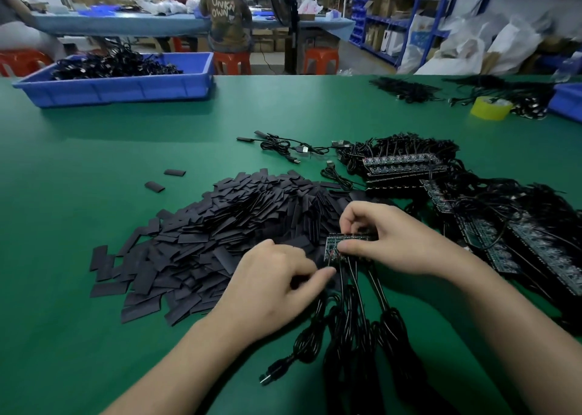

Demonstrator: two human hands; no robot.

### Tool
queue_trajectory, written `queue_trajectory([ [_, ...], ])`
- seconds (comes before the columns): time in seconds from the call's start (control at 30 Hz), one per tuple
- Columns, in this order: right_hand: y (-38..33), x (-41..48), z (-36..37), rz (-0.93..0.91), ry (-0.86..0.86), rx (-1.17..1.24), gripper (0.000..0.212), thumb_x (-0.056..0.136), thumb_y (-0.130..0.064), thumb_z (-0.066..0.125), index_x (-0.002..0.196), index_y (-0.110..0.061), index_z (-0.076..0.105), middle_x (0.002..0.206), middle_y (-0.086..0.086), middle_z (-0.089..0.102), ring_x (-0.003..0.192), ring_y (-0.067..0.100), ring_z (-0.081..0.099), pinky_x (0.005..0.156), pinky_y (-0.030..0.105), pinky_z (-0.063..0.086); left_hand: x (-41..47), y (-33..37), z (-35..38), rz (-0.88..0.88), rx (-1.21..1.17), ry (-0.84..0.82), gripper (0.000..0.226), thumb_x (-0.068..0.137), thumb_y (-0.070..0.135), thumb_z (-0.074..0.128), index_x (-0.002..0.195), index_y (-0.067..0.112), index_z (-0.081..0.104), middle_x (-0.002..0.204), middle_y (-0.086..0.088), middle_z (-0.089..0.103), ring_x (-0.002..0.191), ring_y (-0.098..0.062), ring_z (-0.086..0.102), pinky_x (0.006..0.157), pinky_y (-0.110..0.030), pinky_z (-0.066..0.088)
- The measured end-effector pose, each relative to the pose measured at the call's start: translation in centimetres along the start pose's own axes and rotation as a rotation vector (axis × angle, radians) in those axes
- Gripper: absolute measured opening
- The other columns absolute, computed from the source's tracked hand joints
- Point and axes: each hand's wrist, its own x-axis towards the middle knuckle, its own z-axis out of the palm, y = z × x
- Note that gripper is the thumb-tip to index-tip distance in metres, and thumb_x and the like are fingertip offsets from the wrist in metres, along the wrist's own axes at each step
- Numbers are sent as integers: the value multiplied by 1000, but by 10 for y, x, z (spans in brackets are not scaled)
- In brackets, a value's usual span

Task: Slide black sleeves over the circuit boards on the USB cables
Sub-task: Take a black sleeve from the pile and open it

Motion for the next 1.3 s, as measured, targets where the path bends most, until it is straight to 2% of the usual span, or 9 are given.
queue_trajectory([
  [0.1,-4,4,3,-18,-27,178,16,86,-29,81,89,-31,65,94,-7,70,94,16,68,92,49,50,1,-3,-2,-223,-233,137,34,87,64,62,78,32,70,71,13,64,67,-10,60,62,-25,47],
  [0.17,-5,4,10,-44,20,253,16,85,-25,82,91,-30,69,95,-5,73,96,13,70,97,50,53,3,-4,-4,-294,-393,150,19,84,54,75,88,36,75,78,16,69,70,-10,63,63,-21,49],
  [0.37,1,-3,27,-48,120,218,12,83,-50,74,90,-40,75,93,-21,74,95,-3,66,93,38,47,4,-4,-4,-369,-634,71,1,87,29,81,88,29,81,76,13,74,70,-1,64,68,-16,47],
  [0.53,2,-5,30,-114,136,275,3,88,-37,77,87,-38,75,90,-17,75,93,-1,67,91,36,46,7,-2,-6,-375,-803,12,3,88,19,79,90,18,81,71,4,74,66,-2,66,67,-14,48],
  [0.67,-2,-6,29,-145,109,397,9,82,-42,74,84,-33,75,84,-12,75,84,-1,67,85,29,42,8,-4,-10,-396,-923,-21,15,79,28,78,89,18,82,75,-3,76,69,-8,70,70,-19,54],
  [0.93,1,-10,25,-133,-56,659,4,82,-23,76,81,-20,77,77,-3,74,70,2,64,69,12,48,8,-1,-17,-394,-1134,-100,7,80,17,77,83,20,83,74,-2,77,66,-5,69,65,-12,52],
  [1.1,20,-16,-20,12,-178,331,10,78,-40,76,83,-31,78,84,-1,76,75,9,68,74,21,50,11,-9,-27,-416,-1100,71,5,75,25,79,78,22,82,75,-2,76,66,-7,69,63,-16,53],
  [1.23,14,-18,-15,-24,105,55,27,79,-67,71,97,-47,76,103,-21,71,98,0,66,86,27,49,12,-12,-26,-307,-981,189,6,80,22,83,75,24,79,82,2,72,77,-11,66,70,-22,54],
  [1.3,-4,-15,6,-173,158,64,29,82,-64,66,102,-45,76,107,-24,69,106,1,64,90,21,46,13,-11,-22,-257,-931,240,9,80,21,83,74,26,77,82,5,68,76,-12,63,68,-22,51],
])
